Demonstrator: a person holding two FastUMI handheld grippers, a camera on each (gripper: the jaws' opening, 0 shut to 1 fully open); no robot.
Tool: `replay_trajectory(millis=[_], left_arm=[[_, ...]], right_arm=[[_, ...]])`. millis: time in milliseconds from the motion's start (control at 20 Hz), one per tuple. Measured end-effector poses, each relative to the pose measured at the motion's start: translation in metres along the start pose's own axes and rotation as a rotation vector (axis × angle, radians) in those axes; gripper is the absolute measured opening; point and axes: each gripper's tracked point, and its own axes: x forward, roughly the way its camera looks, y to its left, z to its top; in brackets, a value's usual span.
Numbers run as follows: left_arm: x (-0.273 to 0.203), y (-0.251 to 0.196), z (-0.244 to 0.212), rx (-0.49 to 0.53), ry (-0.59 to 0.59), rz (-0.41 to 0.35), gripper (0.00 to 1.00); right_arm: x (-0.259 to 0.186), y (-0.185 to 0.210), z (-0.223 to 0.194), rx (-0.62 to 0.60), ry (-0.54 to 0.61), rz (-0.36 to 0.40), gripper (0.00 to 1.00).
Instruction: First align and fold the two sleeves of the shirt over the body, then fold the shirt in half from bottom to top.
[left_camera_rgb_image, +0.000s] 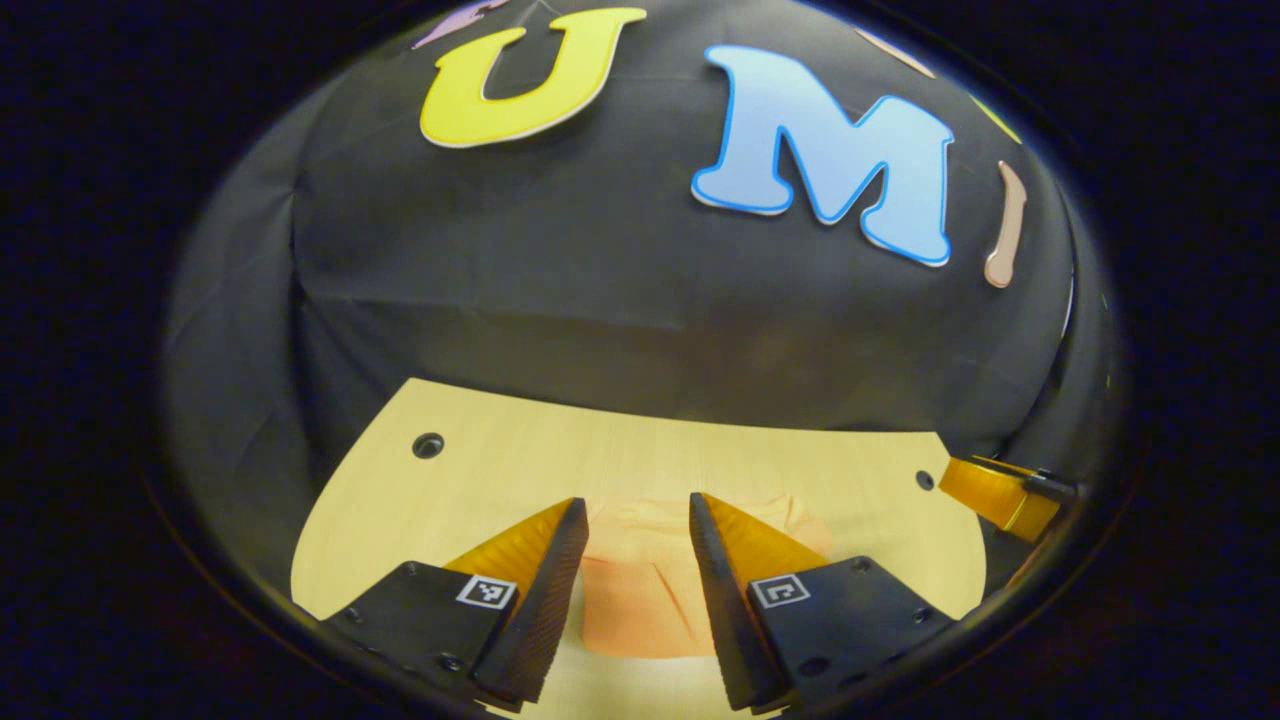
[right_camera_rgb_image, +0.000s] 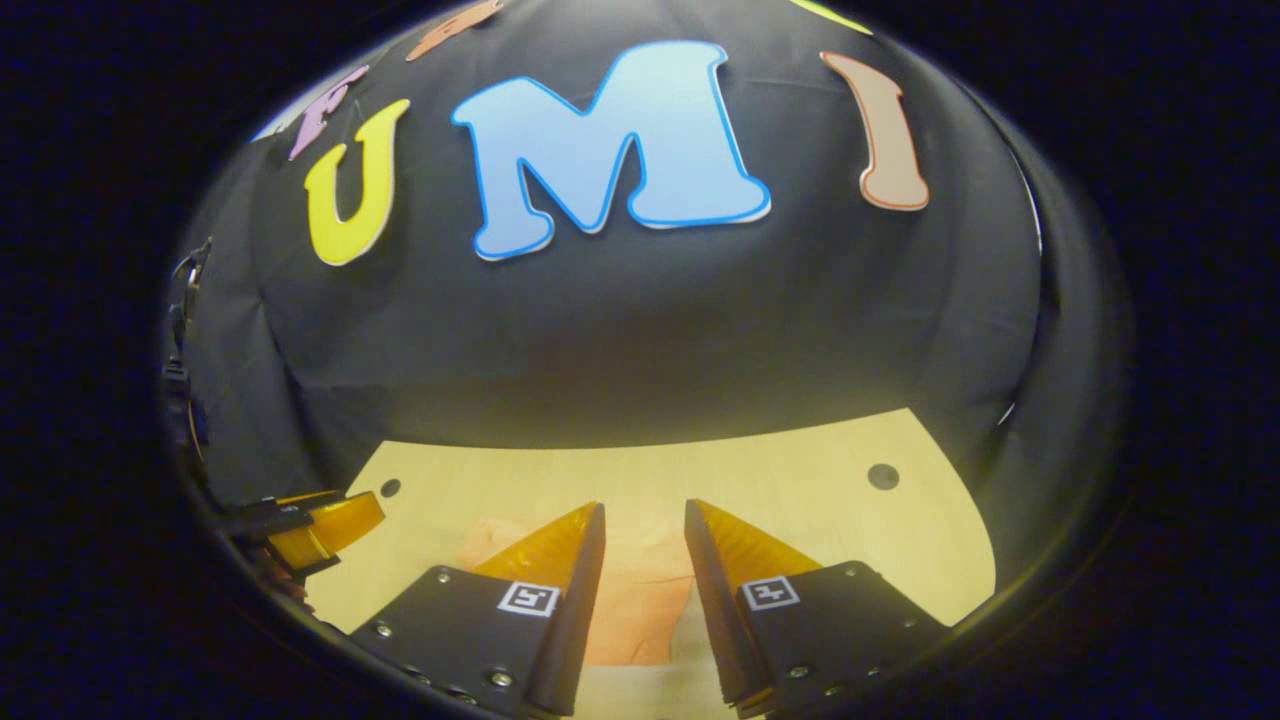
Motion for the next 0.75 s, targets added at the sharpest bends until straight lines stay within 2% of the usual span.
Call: replay_trajectory(millis=[50, 200, 250, 300, 350, 400, 450, 550, 750], left_arm=[[-0.018, -0.004, 0.008, -0.001, -0.022, -0.005, 0.66], [-0.068, -0.013, 0.02, 0.0, -0.078, -0.017, 0.66], [-0.083, -0.014, 0.021, 0.007, -0.091, -0.016, 0.75], [-0.099, -0.016, 0.021, 0.018, -0.103, -0.014, 0.65], [-0.116, -0.018, 0.021, 0.028, -0.118, -0.014, 0.71], [-0.131, -0.019, 0.021, 0.037, -0.131, -0.014, 0.71], [-0.145, -0.021, 0.018, 0.045, -0.139, -0.016, 0.65], [-0.167, -0.027, 0.014, 0.059, -0.154, -0.017, 0.75], [-0.199, -0.035, 0.006, 0.08, -0.192, -0.028, 0.7]], right_arm=[[-0.016, 0.003, 0.007, -0.008, -0.025, 0.006, 0.52], [-0.06, 0.014, 0.02, -0.026, -0.089, 0.033, 0.52], [-0.075, 0.016, 0.022, -0.032, -0.108, 0.036, 0.52], [-0.09, 0.019, 0.025, -0.037, -0.129, 0.041, 0.52], [-0.102, 0.023, 0.028, -0.045, -0.15, 0.045, 0.52], [-0.112, 0.025, 0.028, -0.053, -0.164, 0.047, 0.52], [-0.123, 0.029, 0.027, -0.059, -0.172, 0.054, 0.52], [-0.135, 0.034, 0.024, -0.06, -0.184, 0.065, 0.52], [-0.164, 0.041, 0.013, -0.05, -0.212, 0.074, 0.52]])
